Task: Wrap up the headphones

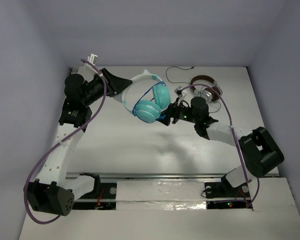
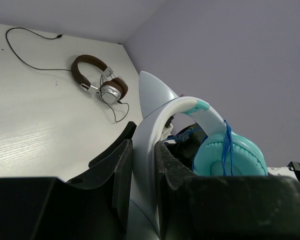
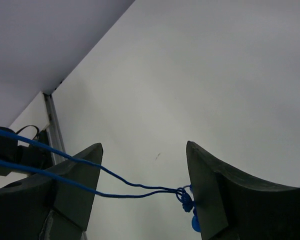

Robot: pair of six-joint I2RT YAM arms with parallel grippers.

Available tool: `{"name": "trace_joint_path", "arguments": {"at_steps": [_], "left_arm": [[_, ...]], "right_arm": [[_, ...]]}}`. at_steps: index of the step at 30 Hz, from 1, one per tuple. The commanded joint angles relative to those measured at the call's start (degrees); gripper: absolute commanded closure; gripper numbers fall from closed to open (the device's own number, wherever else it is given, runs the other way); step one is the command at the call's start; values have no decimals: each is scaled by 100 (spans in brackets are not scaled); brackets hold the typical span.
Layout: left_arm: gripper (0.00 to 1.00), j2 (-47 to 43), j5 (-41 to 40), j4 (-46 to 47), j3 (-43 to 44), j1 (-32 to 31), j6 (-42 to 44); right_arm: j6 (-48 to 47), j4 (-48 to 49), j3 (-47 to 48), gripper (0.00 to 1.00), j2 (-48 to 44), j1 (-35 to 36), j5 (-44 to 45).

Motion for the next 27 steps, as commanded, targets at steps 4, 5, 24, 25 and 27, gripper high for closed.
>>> {"name": "trace_joint_path", "arguments": {"at_steps": [4, 5, 24, 25, 27], "left_arm": [[100, -100, -5, 576, 248, -103, -283], [100, -91, -5, 594, 266, -103, -292], [100, -99, -523, 735, 415, -209, -416], [100, -99, -576, 743, 407, -209, -407], [100, -117, -646, 848, 336, -209, -450]], "right_arm": [[-217, 45, 116, 31, -207, 50, 262], [-199, 63, 99, 31, -199, 50, 245], [767, 1232, -375, 73, 206, 393, 129], [802, 1258, -411, 75, 197, 393, 182], [925, 1250, -463, 78, 206, 393, 314]]}}
